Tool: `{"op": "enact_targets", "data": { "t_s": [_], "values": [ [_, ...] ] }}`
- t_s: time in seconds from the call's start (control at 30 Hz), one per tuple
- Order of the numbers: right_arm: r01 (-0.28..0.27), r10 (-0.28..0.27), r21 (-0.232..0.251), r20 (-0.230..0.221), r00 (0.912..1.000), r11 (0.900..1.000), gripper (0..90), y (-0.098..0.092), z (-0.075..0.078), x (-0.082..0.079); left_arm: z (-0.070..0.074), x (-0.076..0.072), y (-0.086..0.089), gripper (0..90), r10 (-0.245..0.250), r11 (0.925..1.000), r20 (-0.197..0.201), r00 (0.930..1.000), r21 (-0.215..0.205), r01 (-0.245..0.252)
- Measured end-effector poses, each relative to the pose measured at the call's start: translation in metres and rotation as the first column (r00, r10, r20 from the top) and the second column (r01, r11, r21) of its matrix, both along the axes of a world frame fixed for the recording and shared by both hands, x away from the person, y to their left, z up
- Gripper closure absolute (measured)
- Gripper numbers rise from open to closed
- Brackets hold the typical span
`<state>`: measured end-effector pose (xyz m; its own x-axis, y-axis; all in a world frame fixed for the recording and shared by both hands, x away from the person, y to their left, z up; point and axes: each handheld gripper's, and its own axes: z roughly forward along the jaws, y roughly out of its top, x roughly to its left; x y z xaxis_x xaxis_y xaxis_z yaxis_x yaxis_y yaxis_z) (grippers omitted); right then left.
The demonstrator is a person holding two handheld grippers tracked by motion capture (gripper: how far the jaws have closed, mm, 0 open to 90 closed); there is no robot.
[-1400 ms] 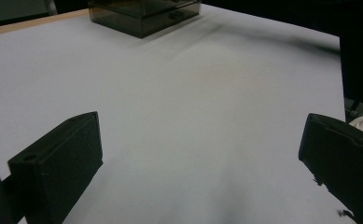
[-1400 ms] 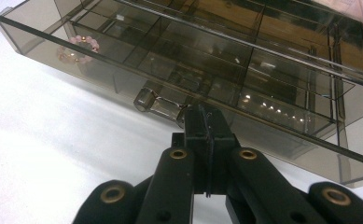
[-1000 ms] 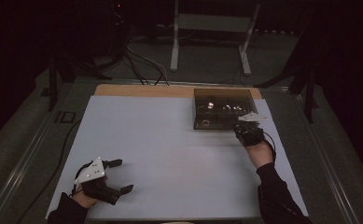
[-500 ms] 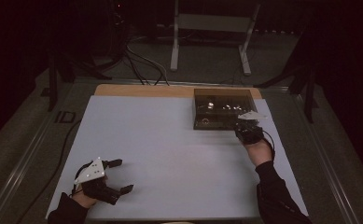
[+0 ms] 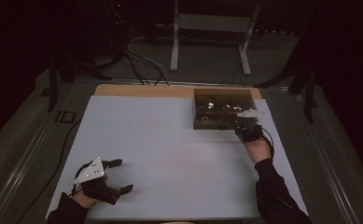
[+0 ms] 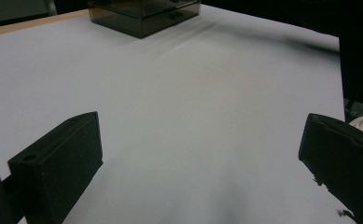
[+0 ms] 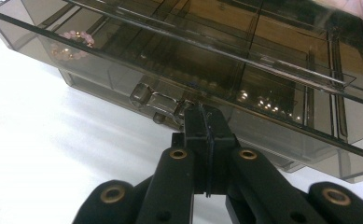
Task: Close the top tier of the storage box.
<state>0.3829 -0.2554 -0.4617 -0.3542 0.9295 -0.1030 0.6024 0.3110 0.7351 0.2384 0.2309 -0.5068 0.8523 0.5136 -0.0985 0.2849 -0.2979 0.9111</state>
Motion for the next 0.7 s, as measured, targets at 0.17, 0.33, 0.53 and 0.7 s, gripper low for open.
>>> {"op": "enact_targets", "data": {
  "t_s": [0.17, 0.33, 0.53, 0.7],
  "values": [
    [0.003, -0.003, 0.0, 0.0, 1.0, 1.0, 89.8, 0.0, 0.0, 0.002, 0.0, 0.0, 0.0, 1.1, 0.001, 1.0, -0.001, 1.0, 0.0, -0.001],
    [0.004, -0.004, -0.008, -0.004, 1.0, 1.0, 89.8, 0.001, 0.0, 0.006, 0.0, 0.0, 0.0, 1.1, 0.001, 1.0, -0.002, 1.0, -0.001, -0.001],
    [0.007, -0.007, -0.012, -0.005, 1.0, 1.0, 89.8, 0.001, 0.0, 0.009, 0.0, 0.0, 0.0, 1.1, 0.001, 1.0, 0.001, 1.0, 0.005, -0.001],
    [0.012, -0.012, -0.01, -0.004, 0.9999, 1.0, 89.8, 0.002, 0.0, 0.013, 0.0, 0.0, 0.0, 1.1, 0.002, 1.0, 0.003, 1.0, 0.005, -0.002]
  ]
}}
